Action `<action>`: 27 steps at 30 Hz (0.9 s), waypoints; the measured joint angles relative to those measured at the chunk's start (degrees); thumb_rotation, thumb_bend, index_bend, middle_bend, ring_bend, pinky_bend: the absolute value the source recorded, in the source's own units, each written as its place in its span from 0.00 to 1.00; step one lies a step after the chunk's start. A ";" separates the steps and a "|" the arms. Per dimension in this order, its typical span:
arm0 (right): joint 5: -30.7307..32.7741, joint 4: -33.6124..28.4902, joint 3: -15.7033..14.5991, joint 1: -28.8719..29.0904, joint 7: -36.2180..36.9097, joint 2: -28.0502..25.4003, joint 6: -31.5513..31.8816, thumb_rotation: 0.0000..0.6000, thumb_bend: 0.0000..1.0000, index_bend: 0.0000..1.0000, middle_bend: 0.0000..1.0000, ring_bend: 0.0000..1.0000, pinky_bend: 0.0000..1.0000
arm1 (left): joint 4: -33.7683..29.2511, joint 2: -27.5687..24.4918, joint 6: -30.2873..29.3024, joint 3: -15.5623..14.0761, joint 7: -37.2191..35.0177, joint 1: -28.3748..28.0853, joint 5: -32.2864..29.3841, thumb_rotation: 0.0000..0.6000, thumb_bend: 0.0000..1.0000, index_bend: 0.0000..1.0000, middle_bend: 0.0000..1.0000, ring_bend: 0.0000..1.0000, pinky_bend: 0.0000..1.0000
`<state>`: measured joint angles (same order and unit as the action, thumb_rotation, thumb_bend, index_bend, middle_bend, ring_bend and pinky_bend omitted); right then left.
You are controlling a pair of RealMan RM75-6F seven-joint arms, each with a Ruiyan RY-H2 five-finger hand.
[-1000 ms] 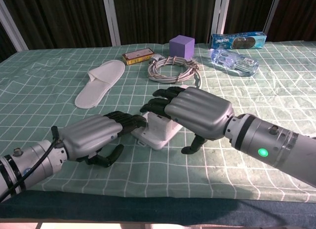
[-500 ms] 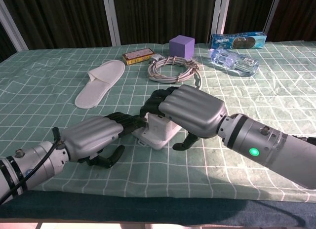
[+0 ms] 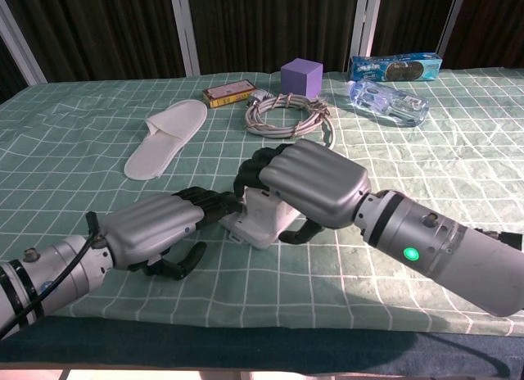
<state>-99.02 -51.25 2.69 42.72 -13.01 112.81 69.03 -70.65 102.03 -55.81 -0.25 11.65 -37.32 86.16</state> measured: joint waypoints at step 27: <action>1.27 -0.51 -0.24 0.18 0.48 0.23 0.85 1.00 0.36 0.67 0.50 0.44 0.66 | 0.07 -0.13 -0.18 -0.29 -0.47 -0.08 0.20 1.00 0.72 0.00 0.05 0.00 0.05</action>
<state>-97.75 -51.77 2.45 42.91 -12.53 113.04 69.88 -70.58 101.90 -55.99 -0.54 11.18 -37.41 86.36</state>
